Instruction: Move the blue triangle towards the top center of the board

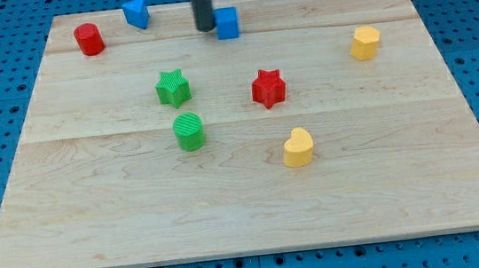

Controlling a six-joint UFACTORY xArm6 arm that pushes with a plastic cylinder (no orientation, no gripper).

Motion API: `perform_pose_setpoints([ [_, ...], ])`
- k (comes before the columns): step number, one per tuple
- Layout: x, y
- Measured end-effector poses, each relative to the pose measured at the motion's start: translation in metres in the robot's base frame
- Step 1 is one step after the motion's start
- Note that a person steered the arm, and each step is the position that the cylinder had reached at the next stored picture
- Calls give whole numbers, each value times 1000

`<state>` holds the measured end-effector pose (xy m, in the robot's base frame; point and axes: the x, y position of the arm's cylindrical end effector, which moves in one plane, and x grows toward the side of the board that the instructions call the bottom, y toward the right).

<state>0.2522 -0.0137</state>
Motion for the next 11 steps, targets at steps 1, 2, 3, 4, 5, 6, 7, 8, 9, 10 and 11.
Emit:
perform_pose_setpoints([
  [1, 2, 23],
  [2, -1, -25],
  [3, -10, -100],
  [4, -10, -158],
  [5, -28, -169],
  [6, -46, -153],
  [7, -46, -113],
  [8, -50, -86],
  [9, -59, -105],
  [10, -59, -103],
  [11, -60, -80],
])
